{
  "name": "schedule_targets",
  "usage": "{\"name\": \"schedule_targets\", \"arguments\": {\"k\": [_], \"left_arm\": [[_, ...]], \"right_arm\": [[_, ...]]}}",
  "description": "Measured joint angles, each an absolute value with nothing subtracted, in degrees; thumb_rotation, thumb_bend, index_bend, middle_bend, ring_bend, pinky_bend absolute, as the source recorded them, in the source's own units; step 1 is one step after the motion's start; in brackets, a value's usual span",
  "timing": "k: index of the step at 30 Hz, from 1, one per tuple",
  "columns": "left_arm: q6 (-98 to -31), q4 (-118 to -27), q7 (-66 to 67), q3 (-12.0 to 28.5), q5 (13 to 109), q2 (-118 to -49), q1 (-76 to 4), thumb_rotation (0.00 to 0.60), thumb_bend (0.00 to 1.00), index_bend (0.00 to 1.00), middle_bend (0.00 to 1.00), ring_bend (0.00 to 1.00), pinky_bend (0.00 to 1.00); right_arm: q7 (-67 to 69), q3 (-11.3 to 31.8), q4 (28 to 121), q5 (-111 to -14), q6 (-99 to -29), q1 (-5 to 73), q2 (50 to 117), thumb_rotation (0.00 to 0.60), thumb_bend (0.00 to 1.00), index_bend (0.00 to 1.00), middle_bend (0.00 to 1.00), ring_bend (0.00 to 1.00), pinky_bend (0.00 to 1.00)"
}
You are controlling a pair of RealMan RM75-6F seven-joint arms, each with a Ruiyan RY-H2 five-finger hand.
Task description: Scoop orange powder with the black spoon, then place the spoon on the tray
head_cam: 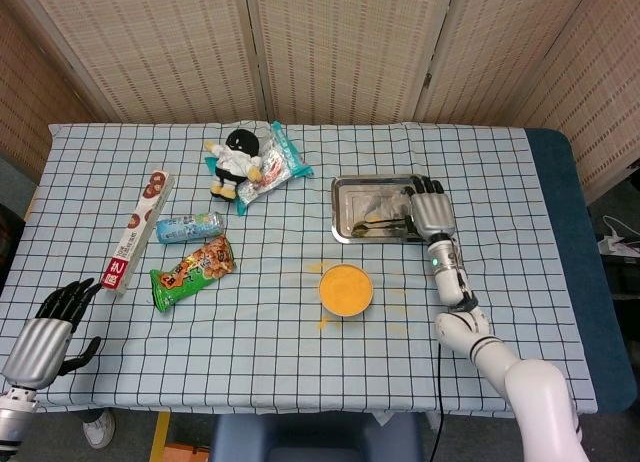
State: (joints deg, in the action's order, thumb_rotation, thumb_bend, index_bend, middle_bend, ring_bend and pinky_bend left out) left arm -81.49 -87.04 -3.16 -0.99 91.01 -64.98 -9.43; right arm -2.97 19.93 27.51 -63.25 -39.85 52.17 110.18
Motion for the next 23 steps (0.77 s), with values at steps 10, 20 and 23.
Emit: {"name": "schedule_targets", "arguments": {"k": [10, 20, 23], "left_arm": [[-82.3, -87.3, -3.1, -1.1, 91.3, -64.7, -9.0, 0.6, 0.4, 0.0, 0.0, 0.0, 0.1], [-82.8, -88.0, -1.1, -1.0, 90.9, -64.7, -8.5, 0.6, 0.4, 0.0, 0.0, 0.0, 0.1], [-82.8, -88.3, -0.3, -0.9, 90.8, -64.8, -8.5, 0.6, 0.4, 0.0, 0.0, 0.0, 0.1]], "right_arm": [[-6.1, 16.8, 50.3, -66.6, -51.7, 43.9, 99.3, 0.6, 0.24, 0.0, 0.0, 0.0, 0.0], [-18.3, 5.0, 89.2, -71.6, -80.9, 20.7, 82.9, 0.6, 0.24, 0.0, 0.0, 0.0, 0.0], [-20.2, 2.1, 93.4, -73.2, -88.4, 14.3, 78.7, 0.6, 0.24, 0.0, 0.0, 0.0, 0.0]]}}
